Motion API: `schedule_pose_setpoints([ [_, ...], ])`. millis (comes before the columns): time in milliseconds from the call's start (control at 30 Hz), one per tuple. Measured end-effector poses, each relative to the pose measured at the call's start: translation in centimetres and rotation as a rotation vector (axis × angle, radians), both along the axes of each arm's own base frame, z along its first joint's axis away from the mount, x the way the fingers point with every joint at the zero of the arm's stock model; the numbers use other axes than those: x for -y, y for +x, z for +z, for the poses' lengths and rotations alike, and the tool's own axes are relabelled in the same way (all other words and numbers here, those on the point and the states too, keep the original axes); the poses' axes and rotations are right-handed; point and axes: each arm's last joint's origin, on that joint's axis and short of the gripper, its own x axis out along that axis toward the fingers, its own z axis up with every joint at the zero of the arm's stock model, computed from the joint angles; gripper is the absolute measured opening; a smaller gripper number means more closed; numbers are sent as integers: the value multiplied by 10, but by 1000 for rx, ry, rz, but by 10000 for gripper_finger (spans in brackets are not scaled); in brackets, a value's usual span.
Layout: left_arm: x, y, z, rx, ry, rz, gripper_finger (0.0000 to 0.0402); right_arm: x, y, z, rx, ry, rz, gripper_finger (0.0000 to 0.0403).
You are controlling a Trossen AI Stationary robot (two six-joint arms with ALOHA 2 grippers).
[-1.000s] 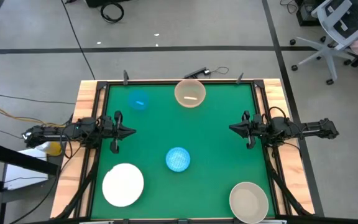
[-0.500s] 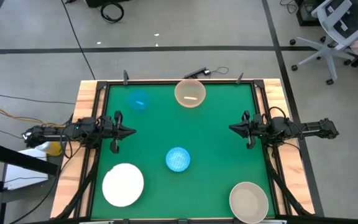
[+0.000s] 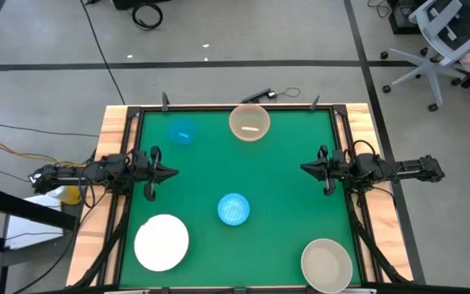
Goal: Nest bowls inside each other
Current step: Stack the orange bowl on top of the white bowl
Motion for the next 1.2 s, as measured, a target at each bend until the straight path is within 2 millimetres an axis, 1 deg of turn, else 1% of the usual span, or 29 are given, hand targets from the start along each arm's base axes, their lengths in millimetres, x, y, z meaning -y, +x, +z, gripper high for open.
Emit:
schedule_pose_setpoints([
  [100, 0, 0, 0, 0, -35, -2, 0, 1, 0, 1, 9, -7, -23, 18],
  [167, 0, 0, 1, 7, -35, -1, 0, 4, -1, 7, 62, -33, -119, 18],
  [233, 0, 0, 3, 32, -12, 11, 0, 7, -4, 16, 163, 7, -220, 18],
  [300, -1, 0, 4, 37, 67, 39, 0, 10, -9, 27, 294, 85, -293, 18],
  [367, -2, 0, 3, 22, 130, 83, 0, 12, -15, 38, 425, 127, -345, 18],
  [467, -4, -1, 3, 18, 118, 160, 0, 14, -24, 51, 576, 130, -398, 18],
  [567, -6, -1, 0, -15, 89, 203, 0, 15, -29, 57, 617, 43, -454, 18],
  [633, -6, 0, -1, -31, 104, 207, 0, 16, -26, 54, 547, 35, -504, 18],
  [700, -6, 2, -3, -56, 148, 208, 0, 17, -18, 46, 396, 59, -534, 18],
  [767, -6, 3, -5, -82, 192, 207, 0, 17, -8, 35, 251, 108, -513, 20],
  [800, -6, 4, -6, -93, 194, 216, 0, 17, -3, 28, 197, 141, -478, 22],
  [867, -8, 5, -7, -114, 166, 268, 0, 13, 7, 21, 133, 200, -342, 30],
  [933, -9, 7, -10, -152, 151, 308, 2, 9, 20, 16, 77, 214, -222, 41],
  [967, -9, 8, -12, -175, 153, 313, 5, 7, 25, 13, 48, 211, -196, 49],
  [1000, -9, 9, -14, -201, 158, 319, 9, 6, 31, 11, 23, 188, -187, 57],
  [1067, -10, 12, -18, -247, 166, 327, 22, 6, 43, 11, -30, 85, -233, 76],
  [1200, -10, 18, -17, -229, 121, 332, 58, 16, 67, 19, -141, -114, -447, 119],
])
